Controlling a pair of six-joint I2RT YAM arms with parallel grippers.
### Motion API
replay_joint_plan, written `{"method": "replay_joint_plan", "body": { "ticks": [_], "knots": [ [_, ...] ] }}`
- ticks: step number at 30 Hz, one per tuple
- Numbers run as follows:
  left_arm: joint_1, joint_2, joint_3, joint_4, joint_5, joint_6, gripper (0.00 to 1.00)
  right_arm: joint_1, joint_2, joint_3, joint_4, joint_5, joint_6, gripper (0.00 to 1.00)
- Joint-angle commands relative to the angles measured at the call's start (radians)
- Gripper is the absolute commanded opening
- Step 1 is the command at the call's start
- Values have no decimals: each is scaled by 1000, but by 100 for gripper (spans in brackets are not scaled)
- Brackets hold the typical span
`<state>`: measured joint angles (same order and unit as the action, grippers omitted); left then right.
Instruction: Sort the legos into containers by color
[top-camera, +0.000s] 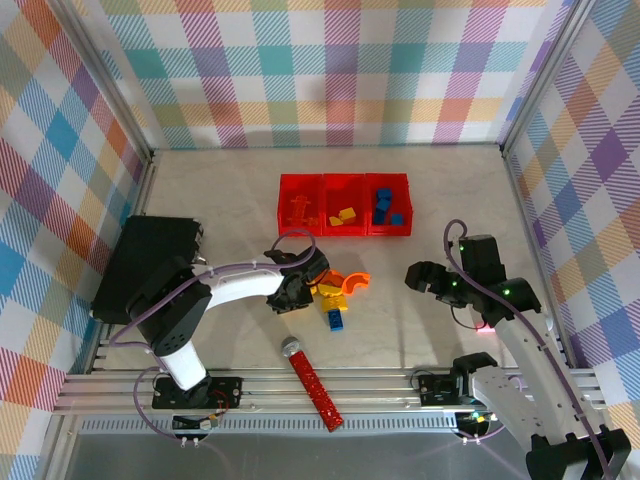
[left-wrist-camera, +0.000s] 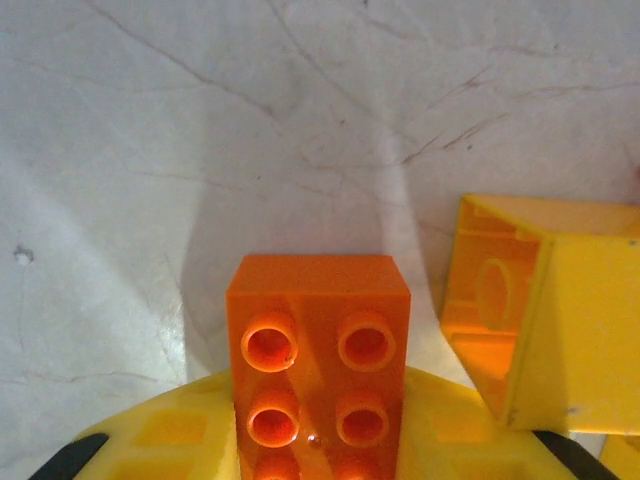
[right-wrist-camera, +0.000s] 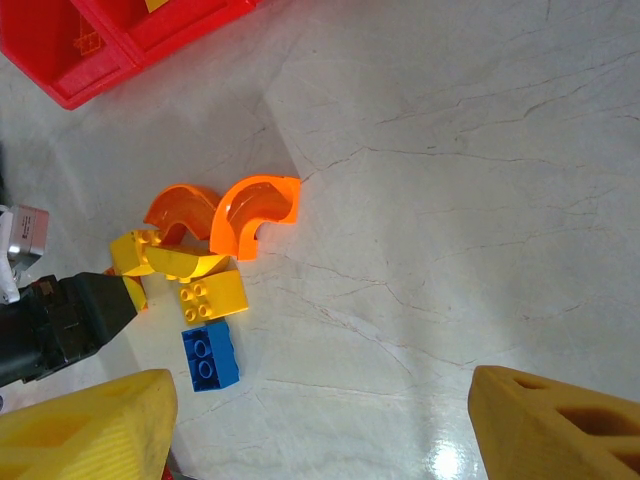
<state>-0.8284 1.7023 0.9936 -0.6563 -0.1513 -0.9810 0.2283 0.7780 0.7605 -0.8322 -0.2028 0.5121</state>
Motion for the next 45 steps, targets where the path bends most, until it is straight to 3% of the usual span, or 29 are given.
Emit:
{"method": "replay_joint_plan", "body": {
  "ticks": [1,7,15,21,29,34,45],
  "knots": [
    [18,4,26,59,-53,24,17,-4,3,2,-16,-10,-12,77],
    [18,-122,56,17,-109,99,16,-4,8,6,-17,-7,-14,77],
    [29,-158,360,-180,-226,331,18,-4,35,38,-26,20,-31,77],
    [126,-2,603,-226,-155,515,20,-4,42,36,-15,17,-22,77],
    [276,201,740,-169,14,610,20,-4,29,37,-36,31,-25,77],
    [295,282,785,-123,28,666,21,-4,36,44,-42,34,-28,77],
    [351,392,811,-49,82,636,23,-4,34,55,-60,32,-25,77]
  ]
}}
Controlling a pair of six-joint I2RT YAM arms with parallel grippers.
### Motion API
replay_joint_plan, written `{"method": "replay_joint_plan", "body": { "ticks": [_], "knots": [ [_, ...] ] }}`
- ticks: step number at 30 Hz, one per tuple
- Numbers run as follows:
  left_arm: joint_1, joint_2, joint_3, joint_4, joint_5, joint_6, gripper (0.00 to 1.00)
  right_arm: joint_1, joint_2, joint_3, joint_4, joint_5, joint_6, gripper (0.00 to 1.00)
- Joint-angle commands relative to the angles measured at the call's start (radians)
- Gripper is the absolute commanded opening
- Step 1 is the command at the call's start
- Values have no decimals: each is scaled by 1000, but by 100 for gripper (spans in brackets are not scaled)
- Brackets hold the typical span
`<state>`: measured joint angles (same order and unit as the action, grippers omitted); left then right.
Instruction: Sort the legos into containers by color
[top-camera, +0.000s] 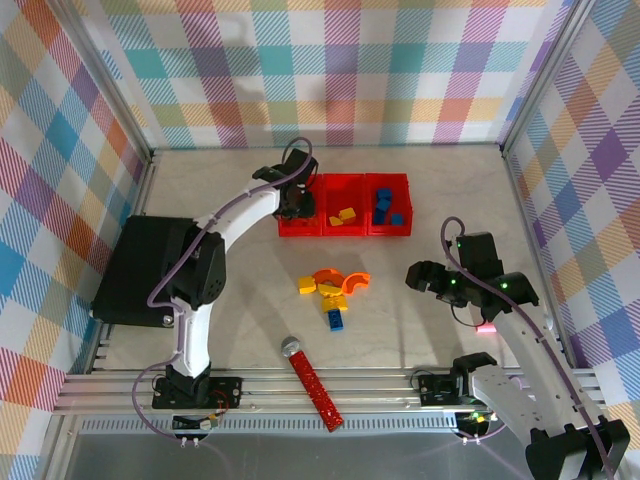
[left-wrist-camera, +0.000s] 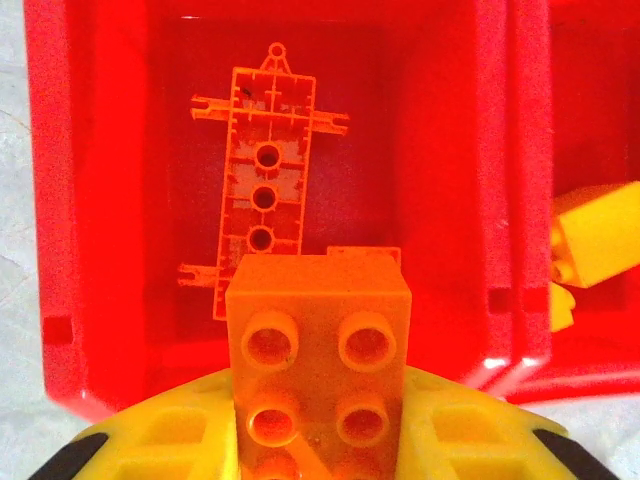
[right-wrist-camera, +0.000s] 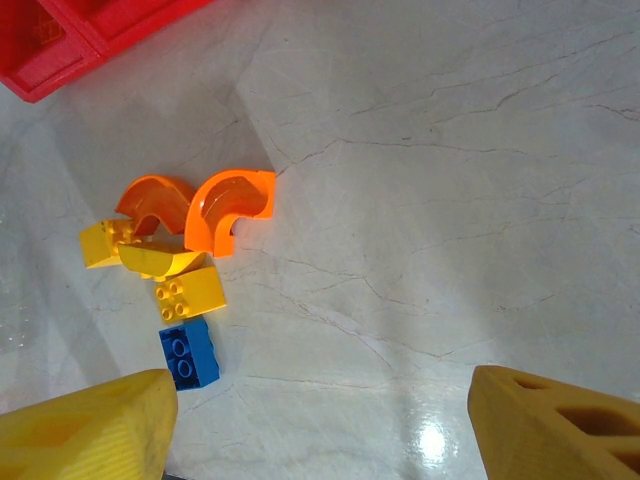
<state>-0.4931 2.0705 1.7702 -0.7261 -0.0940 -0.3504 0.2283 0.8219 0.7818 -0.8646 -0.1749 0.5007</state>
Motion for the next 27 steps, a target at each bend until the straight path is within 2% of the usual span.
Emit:
{"method": "replay_joint_plan", "body": {
  "ticks": [1,7,12,17,22,27],
  "knots": [
    [16,29,37,25,26,7,24,-4,-9,34,-27,5,-11,77],
    [25,64,63,42,38,11,29,-4,-6,44,-39,5,-11,78],
    [29,89,84,47,63,17,45,-4,-19,56,-56,8,-11,78],
    [28,77,81,56,77,25,53,-4,-38,68,-78,12,-8,78],
    [29,19,47,85,85,28,60,-4,-45,76,-91,11,-6,78],
    [29,-121,-41,152,80,53,68,-5,-43,78,-90,-9,4,78]
  ]
}}
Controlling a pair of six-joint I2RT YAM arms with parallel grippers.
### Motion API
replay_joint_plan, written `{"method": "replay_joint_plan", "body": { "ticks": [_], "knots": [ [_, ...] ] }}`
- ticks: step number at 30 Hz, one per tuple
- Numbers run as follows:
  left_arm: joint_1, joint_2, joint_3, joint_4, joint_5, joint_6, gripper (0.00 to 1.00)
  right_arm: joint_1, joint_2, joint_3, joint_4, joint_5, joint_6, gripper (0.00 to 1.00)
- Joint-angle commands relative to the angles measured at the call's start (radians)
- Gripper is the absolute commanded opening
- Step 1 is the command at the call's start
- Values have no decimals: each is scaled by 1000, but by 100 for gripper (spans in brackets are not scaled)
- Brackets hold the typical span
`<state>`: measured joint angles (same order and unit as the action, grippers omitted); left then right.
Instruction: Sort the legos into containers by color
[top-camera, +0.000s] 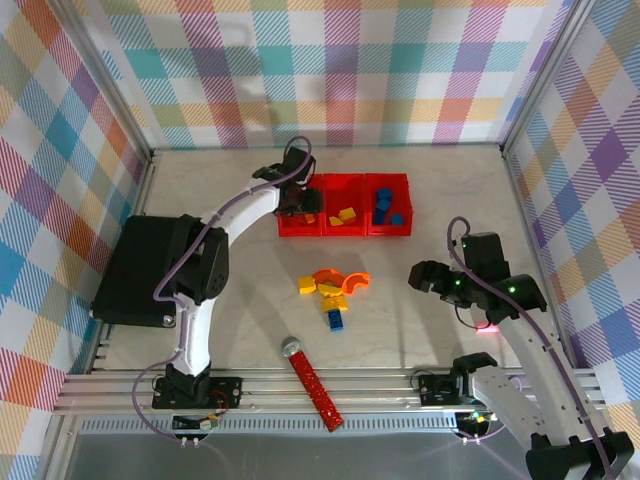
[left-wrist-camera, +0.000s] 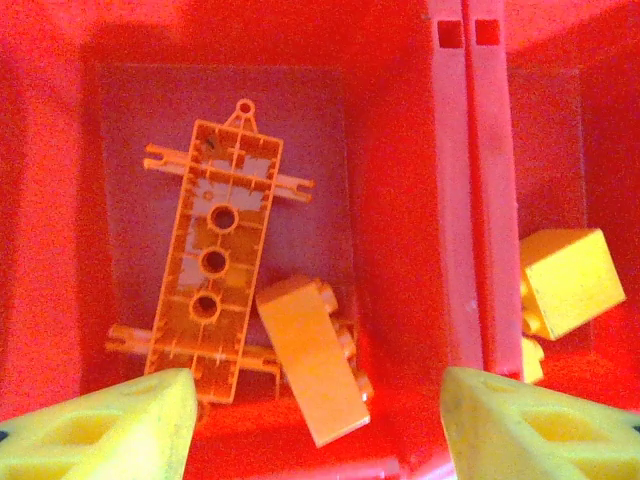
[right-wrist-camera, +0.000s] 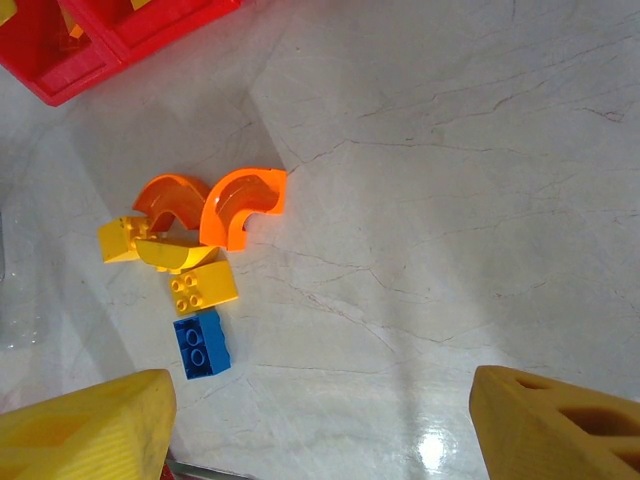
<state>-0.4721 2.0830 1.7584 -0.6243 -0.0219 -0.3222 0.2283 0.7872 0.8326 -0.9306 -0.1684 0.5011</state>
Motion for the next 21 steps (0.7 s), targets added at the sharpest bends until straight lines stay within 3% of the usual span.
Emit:
{"method": "replay_joint_plan", "body": {
  "ticks": [1,7,9,21],
  "knots": [
    [8,-161,-42,56,7,37,70,-4,-6,25,-22,-21,6,78],
    [8,-377,-164,114,-42,71,87,-4,12,19,5,-59,28,78],
    [11,-460,-225,142,-52,75,100,-4,26,20,17,-70,34,78],
    [15,-931,-609,92,-134,35,100,7,197,51,115,-207,17,78]
  ]
}}
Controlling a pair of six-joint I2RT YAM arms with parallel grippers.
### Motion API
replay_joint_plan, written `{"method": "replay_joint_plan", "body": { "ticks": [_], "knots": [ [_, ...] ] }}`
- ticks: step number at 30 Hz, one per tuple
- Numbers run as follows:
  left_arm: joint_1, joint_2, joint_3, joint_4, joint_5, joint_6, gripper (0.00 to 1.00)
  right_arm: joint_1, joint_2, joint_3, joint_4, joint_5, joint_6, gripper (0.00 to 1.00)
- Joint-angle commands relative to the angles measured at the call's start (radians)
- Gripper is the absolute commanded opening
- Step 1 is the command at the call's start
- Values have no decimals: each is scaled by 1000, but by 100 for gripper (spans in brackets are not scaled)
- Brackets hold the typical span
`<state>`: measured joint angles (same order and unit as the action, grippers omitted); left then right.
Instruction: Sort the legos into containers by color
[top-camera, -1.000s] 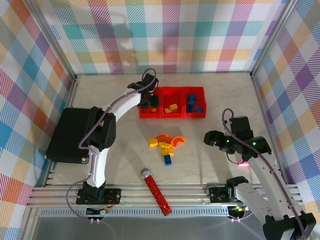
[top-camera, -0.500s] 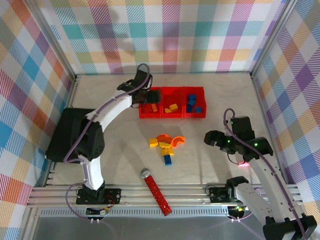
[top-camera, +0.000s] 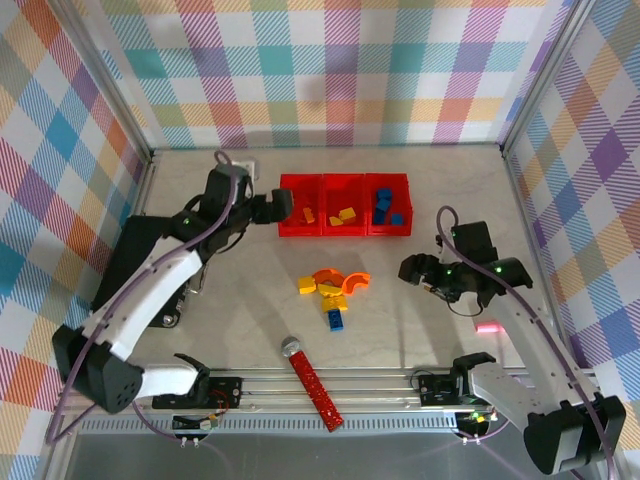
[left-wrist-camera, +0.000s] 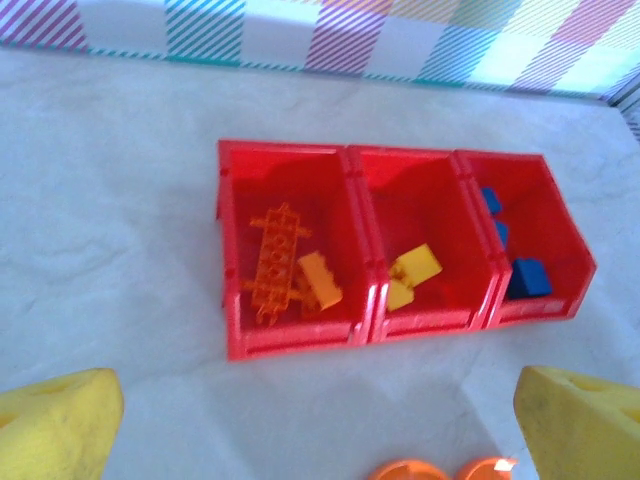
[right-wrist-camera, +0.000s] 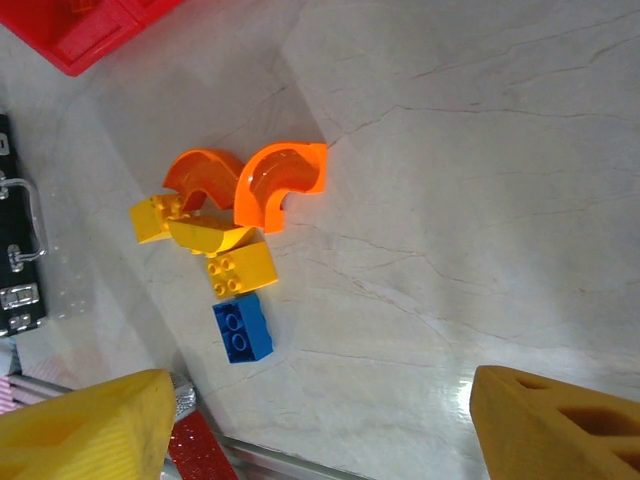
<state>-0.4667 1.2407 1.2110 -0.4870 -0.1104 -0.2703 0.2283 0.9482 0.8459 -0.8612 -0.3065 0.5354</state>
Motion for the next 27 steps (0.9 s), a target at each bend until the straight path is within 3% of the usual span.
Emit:
{"method": "replay_joint_plan", "body": {
  "ticks": [1,11,18,27],
  "knots": [
    [10,-119,-90,-61,-51,-22,100,13,58,48,47,-73,-26,78],
    [13,-461,-381,-180,-64,-181,100,212,333,219,45,18,-69,78],
    [14,-610,-417,-313,-159,-214,100,320,478,345,60,94,-13,79],
    [13,-749,-535,-376,-192,-402,100,453,664,513,24,194,47,76]
  ]
}}
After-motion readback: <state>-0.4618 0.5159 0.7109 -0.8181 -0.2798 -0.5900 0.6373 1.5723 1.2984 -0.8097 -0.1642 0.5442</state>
